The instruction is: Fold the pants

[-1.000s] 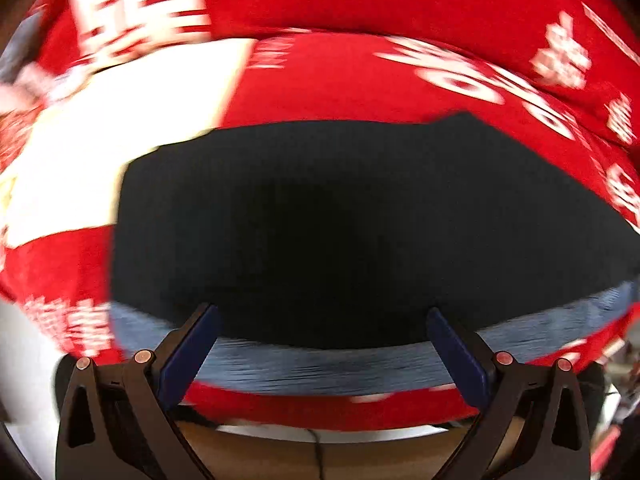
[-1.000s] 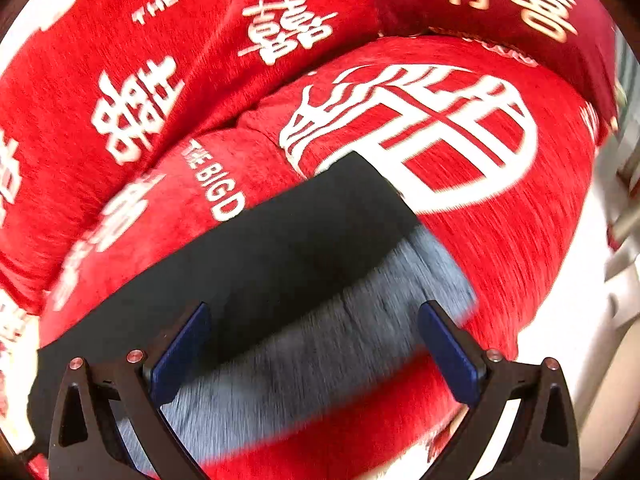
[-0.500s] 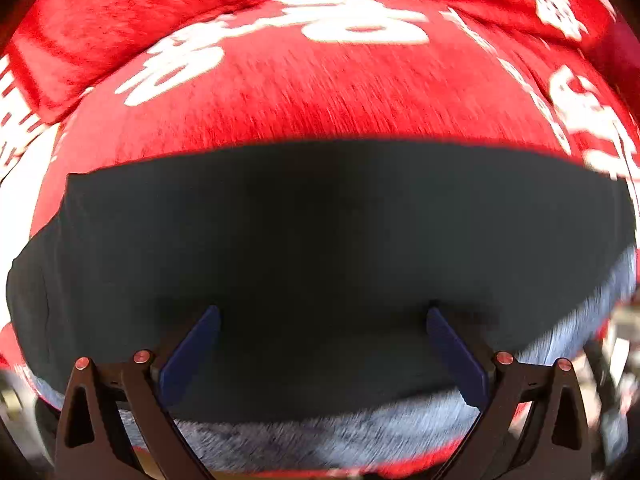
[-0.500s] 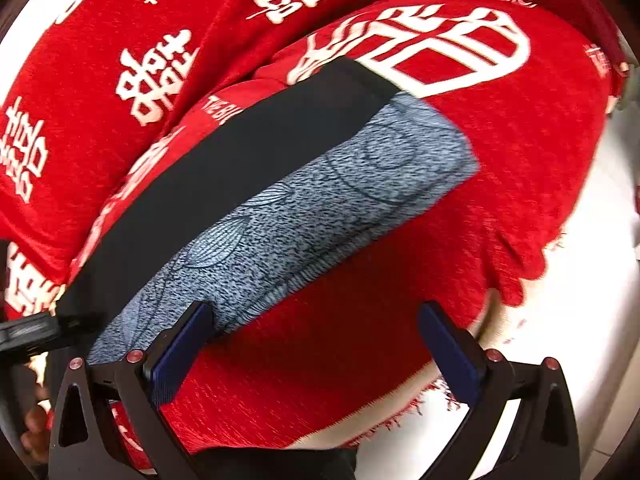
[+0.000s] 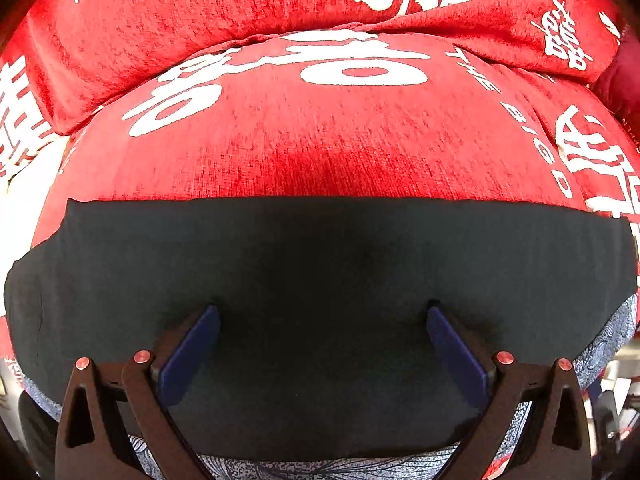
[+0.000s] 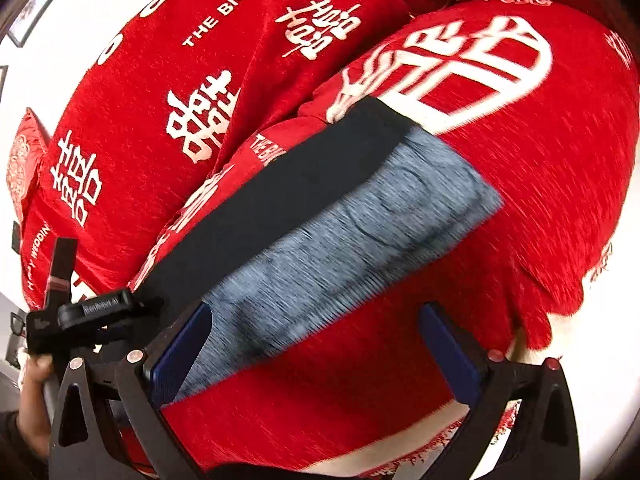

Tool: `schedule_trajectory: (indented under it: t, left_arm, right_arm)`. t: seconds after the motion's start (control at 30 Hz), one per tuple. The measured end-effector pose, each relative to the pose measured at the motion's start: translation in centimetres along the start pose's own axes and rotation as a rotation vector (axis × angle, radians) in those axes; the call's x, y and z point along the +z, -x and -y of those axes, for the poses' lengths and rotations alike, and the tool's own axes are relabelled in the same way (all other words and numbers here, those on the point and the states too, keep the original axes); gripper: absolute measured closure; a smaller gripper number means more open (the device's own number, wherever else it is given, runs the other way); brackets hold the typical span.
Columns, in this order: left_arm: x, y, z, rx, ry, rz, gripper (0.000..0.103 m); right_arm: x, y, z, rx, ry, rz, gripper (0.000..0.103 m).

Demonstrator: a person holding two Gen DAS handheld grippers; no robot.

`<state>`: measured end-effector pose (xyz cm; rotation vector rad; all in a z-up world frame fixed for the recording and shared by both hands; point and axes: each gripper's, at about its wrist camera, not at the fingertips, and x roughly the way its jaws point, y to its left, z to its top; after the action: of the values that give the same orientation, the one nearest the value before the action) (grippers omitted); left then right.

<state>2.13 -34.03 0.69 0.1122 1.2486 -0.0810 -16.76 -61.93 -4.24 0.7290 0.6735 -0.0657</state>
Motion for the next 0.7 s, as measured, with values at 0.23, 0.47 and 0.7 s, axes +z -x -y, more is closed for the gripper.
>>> schedule_trajectory:
  t: [0.23,0.47,0.7]
  left_arm:
    - [-0.3,0.1,0.4,0.003,0.0,0.005,0.0]
    - [-0.1,0.0,0.3,-0.002,0.0,0.003,0.0]
    - [-0.4,0.1,0.3,0.001,-0.006,0.023,0.0]
  right_arm:
    - [2.9,-2.1,-1.4,-0.006,0.057,0.056,0.0]
    - [3.4,-2.5,-2.6,0.045,0.005,0.03,0.0]
    - [2.6,-3.9,-4.8,0.02,0.064,0.067,0.0]
